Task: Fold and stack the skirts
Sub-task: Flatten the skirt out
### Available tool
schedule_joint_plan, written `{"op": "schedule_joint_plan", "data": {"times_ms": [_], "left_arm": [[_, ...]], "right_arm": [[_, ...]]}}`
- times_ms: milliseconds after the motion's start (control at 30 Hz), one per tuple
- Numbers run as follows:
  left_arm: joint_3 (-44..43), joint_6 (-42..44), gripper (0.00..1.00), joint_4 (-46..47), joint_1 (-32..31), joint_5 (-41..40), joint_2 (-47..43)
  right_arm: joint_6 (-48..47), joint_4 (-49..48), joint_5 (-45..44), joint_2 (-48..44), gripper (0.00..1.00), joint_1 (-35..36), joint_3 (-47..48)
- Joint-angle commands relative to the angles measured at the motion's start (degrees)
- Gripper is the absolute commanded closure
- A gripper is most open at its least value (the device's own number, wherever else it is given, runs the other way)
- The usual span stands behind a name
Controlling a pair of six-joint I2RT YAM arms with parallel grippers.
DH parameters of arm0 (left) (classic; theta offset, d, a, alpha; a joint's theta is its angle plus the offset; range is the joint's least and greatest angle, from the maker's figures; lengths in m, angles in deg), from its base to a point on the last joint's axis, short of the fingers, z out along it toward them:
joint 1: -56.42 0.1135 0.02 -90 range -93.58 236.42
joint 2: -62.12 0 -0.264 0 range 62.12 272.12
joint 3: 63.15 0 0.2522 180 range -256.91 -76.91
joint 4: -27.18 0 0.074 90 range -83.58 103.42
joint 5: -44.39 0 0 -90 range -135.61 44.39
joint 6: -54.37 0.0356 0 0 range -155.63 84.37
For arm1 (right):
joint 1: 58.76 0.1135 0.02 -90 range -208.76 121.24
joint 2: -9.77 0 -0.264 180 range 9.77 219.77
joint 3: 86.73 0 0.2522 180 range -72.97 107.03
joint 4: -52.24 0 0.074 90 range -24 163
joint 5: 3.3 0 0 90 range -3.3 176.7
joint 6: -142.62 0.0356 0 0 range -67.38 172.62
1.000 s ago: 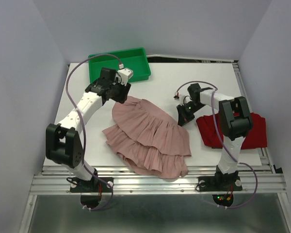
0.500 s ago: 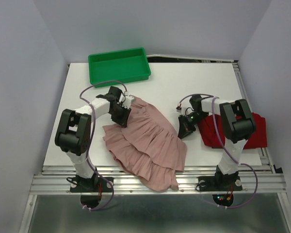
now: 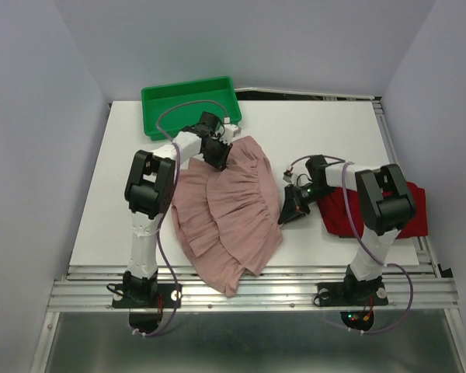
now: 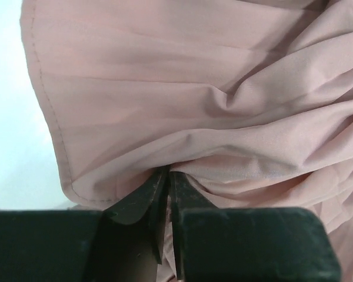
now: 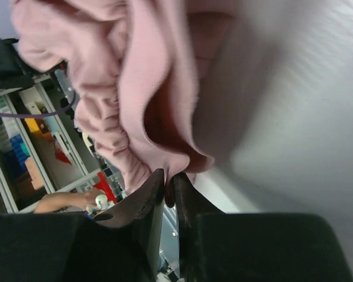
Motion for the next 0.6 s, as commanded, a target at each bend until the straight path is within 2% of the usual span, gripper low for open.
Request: {"op": "schedule_joint_plan", "data": {"times_ms": [0,67,100,133,200,267,433,467,533,567], "left_arm": [[-5.17,1.78,0.72,2.17,-0.52,0.21,0.87],[-7.29,1.96,0.66,3.15,-0.61,0.82,0.69],[-9.56,1.87,0.59,3.33,-0.61,1.35,0.26],[-10.72,1.7,0.57,3.16,-0.69,1.44,-0.1],[-12.13,2.74,0.5,1.67,-0.7,1.53,-2.46],[-10.91,4.15,0.47,1.22,-0.7,1.09,-5.55],[4.54,10.99,0.4,2.19,-0.7,-2.86,-22.92],[7.0,12.14,0.4,1.75,-0.78,-3.39,-25.39],[14.73,15.12,0.3,-0.27,-1.22,-3.92,-35.47],[20.24,16.1,0.3,-1.41,-1.66,-4.01,-38.22]], "right_arm": [[6.04,-6.11,6.9,-6.36,0.8,-0.07,-0.8],[7.9,-8.66,7.18,-8.04,0.75,-0.07,-1.33],[8.52,-9.72,6.74,-8.75,0.68,-0.07,-0.89],[8.26,-9.56,6.3,-8.75,0.63,-0.07,-0.19],[5.9,-6.49,4.11,-8.67,0.61,-0.07,2.61],[4.23,-4.38,1.3,-9.01,0.56,-0.6,4.64],[-7.01,2.13,-9.86,-13.83,0.52,-1.13,9.48],[-8.86,2.22,-11.7,-14.98,0.45,-1.13,9.92],[-15.01,2.05,-16.27,-17.79,0.36,-1.13,9.92],[-17.2,2.05,-17.42,-18.59,0.35,-1.13,9.83]]}}
